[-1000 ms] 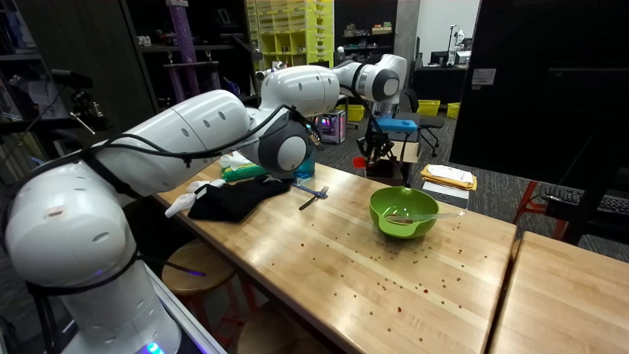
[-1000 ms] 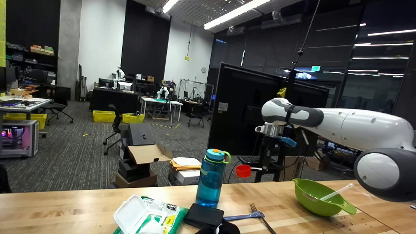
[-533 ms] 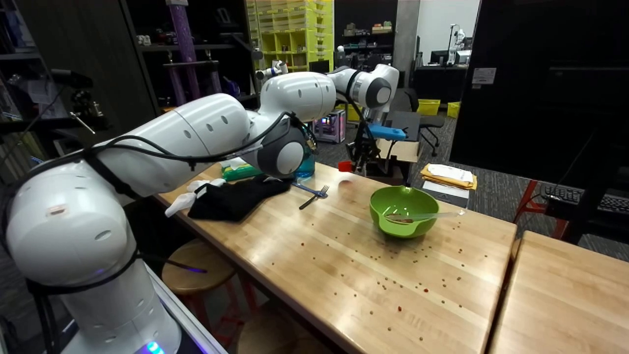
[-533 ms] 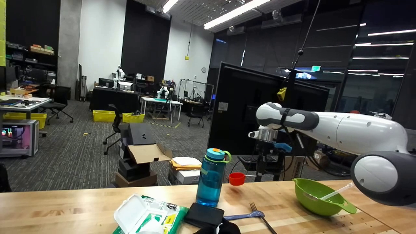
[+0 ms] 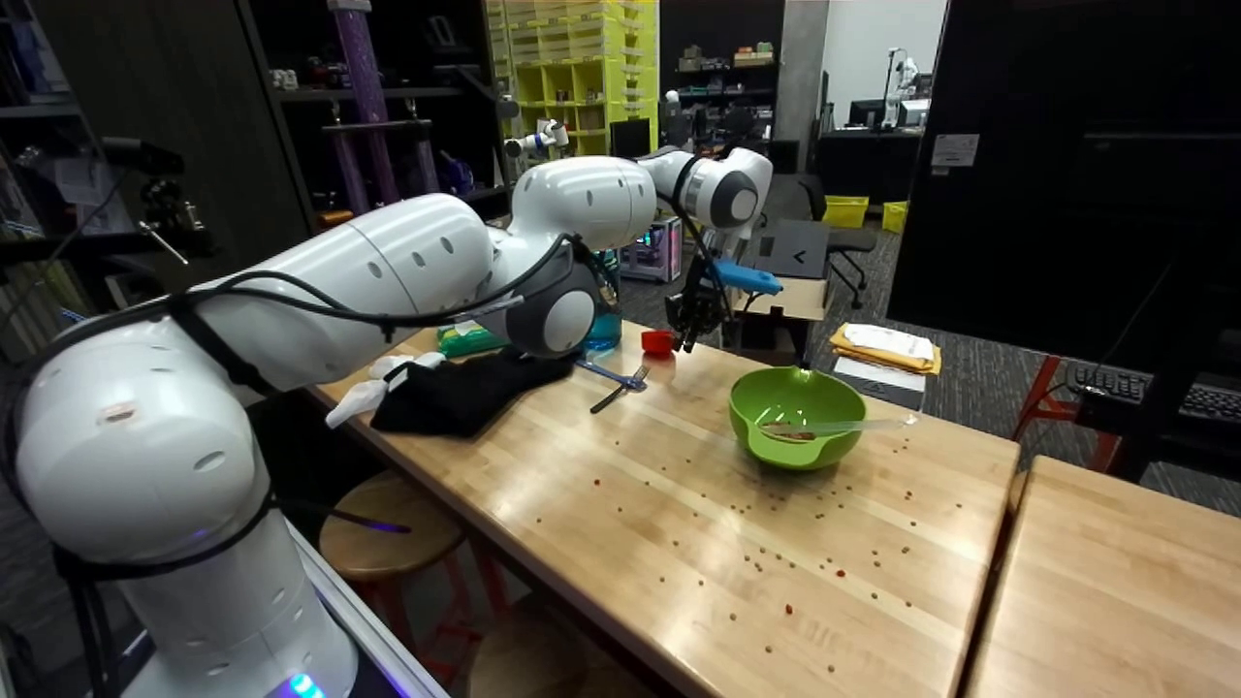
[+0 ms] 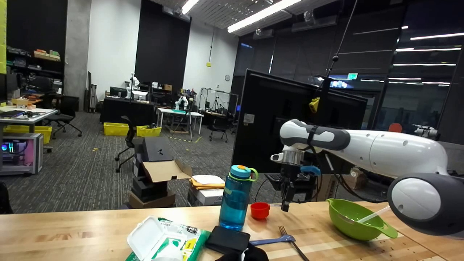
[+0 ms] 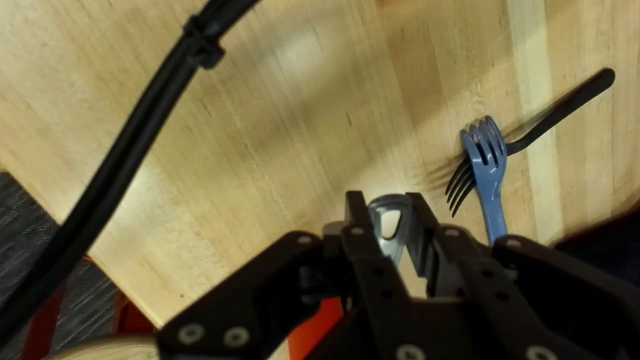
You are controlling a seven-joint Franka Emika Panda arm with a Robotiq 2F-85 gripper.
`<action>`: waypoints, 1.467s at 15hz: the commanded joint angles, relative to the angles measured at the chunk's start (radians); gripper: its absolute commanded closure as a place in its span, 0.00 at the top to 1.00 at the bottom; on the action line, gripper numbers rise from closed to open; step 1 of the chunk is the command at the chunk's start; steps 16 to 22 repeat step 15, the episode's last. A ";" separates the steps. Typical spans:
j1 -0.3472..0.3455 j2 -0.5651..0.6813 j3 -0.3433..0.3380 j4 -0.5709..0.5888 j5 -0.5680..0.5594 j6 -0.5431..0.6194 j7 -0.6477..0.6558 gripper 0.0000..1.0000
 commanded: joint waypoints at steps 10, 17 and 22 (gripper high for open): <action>0.052 0.042 -0.005 0.022 -0.009 0.001 0.000 1.00; 0.073 0.036 -0.012 0.015 -0.018 0.023 0.012 1.00; 0.073 0.036 -0.012 0.015 -0.018 0.023 0.012 1.00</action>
